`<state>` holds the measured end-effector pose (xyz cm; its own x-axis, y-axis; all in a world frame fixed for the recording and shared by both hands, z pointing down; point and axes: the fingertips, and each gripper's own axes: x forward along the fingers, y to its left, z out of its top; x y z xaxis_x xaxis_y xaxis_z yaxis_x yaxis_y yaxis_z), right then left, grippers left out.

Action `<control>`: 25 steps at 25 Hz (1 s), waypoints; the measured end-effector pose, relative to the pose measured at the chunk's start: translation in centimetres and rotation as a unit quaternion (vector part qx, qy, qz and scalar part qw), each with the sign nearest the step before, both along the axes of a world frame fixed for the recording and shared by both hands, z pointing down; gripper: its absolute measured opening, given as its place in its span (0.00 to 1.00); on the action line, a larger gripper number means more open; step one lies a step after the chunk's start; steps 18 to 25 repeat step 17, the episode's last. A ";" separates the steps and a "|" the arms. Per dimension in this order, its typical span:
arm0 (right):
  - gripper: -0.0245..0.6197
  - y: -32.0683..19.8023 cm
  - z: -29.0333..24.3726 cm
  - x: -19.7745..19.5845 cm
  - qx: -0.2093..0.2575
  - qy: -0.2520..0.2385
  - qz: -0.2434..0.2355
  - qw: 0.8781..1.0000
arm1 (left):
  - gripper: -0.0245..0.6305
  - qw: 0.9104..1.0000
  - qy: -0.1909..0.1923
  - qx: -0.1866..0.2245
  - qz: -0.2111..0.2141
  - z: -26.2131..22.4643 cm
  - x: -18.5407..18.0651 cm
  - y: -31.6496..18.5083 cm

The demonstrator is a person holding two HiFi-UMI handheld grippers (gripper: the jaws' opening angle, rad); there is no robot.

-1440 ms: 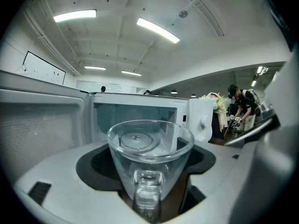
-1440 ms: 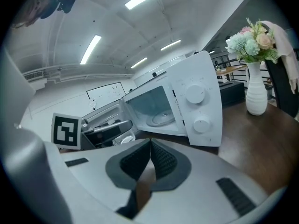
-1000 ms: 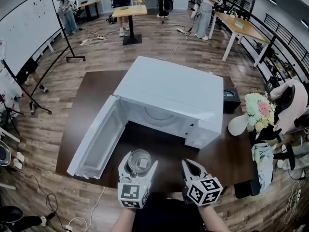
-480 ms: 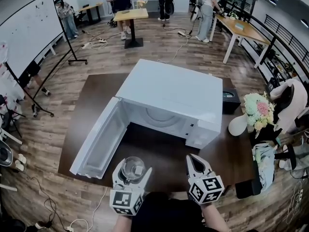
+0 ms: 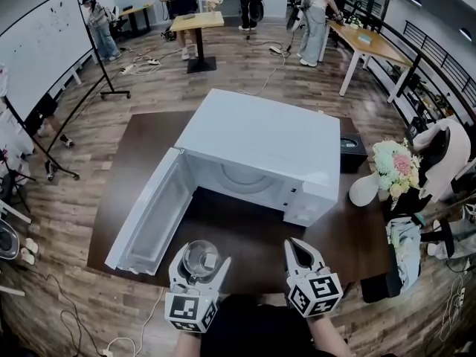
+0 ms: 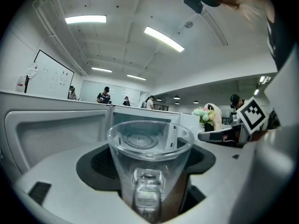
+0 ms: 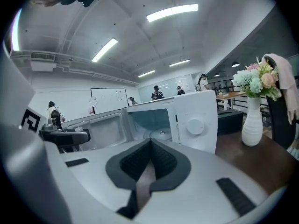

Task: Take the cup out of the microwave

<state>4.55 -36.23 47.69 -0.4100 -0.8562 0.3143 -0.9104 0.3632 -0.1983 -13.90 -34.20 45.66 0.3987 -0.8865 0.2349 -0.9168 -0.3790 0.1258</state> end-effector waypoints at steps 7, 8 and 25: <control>0.03 0.3 0.1 -0.3 -0.002 0.000 -0.003 1.000 | 0.64 1.000 0.001 -0.002 0.007 0.2 0.4 0.1; 0.03 0.3 0.1 -0.3 -0.002 0.000 -0.004 1.000 | 0.64 1.000 0.001 -0.002 0.008 0.2 0.5 0.0; 0.03 0.2 0.4 -0.8 -0.008 -0.005 -0.015 1.000 | 0.64 1.000 0.003 -0.003 0.011 0.1 1.1 -0.4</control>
